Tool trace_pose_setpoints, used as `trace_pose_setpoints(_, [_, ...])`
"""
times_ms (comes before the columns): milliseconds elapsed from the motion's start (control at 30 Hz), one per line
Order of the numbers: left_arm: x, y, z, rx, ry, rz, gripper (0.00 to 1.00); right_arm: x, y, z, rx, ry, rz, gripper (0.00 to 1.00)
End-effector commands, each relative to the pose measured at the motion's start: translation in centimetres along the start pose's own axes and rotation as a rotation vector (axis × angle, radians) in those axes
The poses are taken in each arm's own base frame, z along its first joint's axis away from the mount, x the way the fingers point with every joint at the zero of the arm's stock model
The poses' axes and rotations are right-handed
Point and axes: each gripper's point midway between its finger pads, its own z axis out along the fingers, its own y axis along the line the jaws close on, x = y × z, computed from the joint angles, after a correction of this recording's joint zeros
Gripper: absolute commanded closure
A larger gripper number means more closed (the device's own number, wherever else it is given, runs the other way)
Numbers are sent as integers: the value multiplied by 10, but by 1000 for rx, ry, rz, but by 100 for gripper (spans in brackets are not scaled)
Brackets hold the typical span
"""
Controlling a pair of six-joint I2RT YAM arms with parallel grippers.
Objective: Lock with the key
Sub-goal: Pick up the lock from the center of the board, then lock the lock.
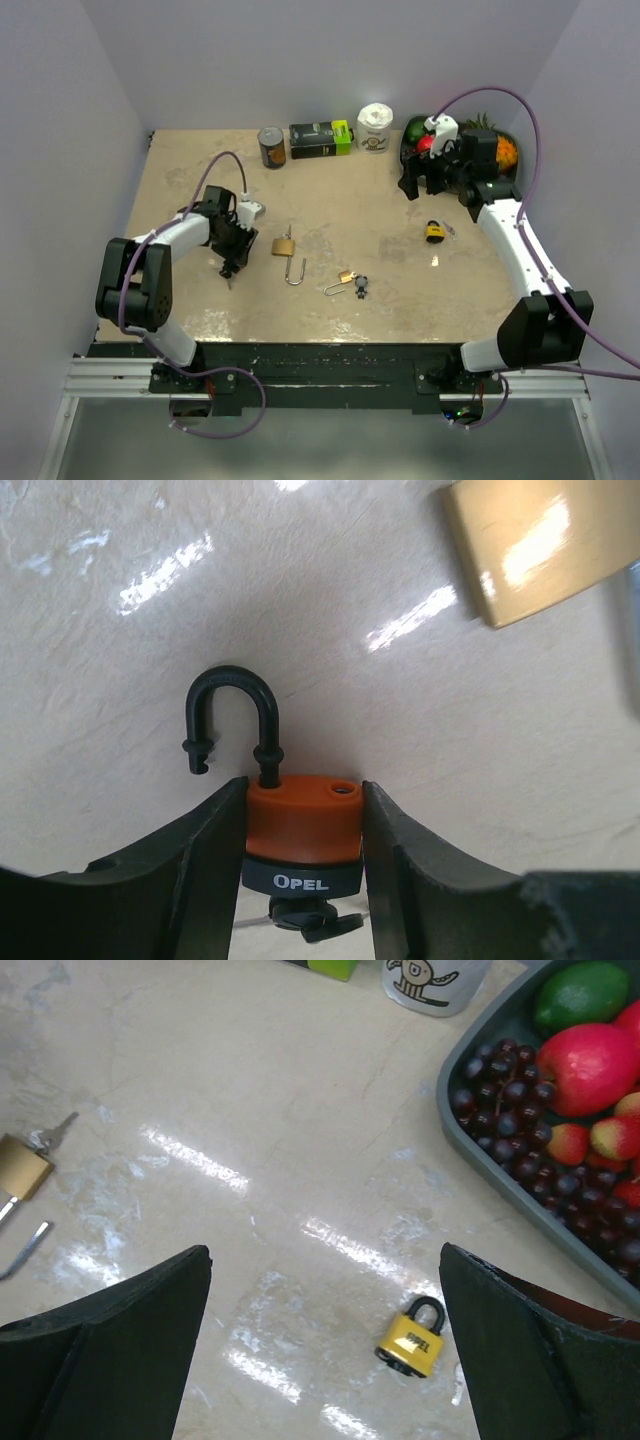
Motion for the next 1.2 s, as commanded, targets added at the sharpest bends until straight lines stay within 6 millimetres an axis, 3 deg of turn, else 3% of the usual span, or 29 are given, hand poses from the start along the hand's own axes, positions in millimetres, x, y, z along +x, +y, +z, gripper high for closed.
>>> trace_pose_setpoints(0, [-61,-22,-25,119,-187,-158,100,-25,20,8,-94,-62,104,1])
trace_pose_setpoints(67, [-89,-33,-38,179,-291,-268,100,-24,34,17,-132,-51,149,1])
trace_pose_setpoints(233, [-156,-37,-75,236,-527,-519,100,-22,67,35,-191,-43,287,1])
trace_pose_setpoints(300, [-173,-31,-77,203,-541,-627,100,-16,77,42,-191,-40,341,1])
trace_pose_setpoints(333, [-179,-27,-75,181,-532,-735,100,-25,76,46,-173,-85,391,1])
trace_pose_setpoints(467, [-206,-40,-68,193,-492,-903,100,-30,103,62,-189,-133,459,1])
trace_pose_setpoints(500, [-217,-43,-74,208,-531,-923,100,-36,122,70,-221,-144,439,1])
trace_pose_setpoints(567, [-229,-55,-84,229,-577,-927,100,-53,140,76,-249,-188,414,1])
trace_pose_setpoints(600, [-239,-59,-90,262,-613,-941,100,-50,156,83,-268,-175,398,1])
trace_pose_setpoints(700, [-255,-70,-108,337,-677,-962,100,-59,171,91,-291,-217,381,3])
trace_pose_setpoints(900, [-264,-73,-130,393,-730,-1010,100,-67,195,99,-341,-267,350,11])
trace_pose_setpoints(1167, [-267,-80,-140,452,-739,-1049,100,-67,219,104,-359,-293,314,17])
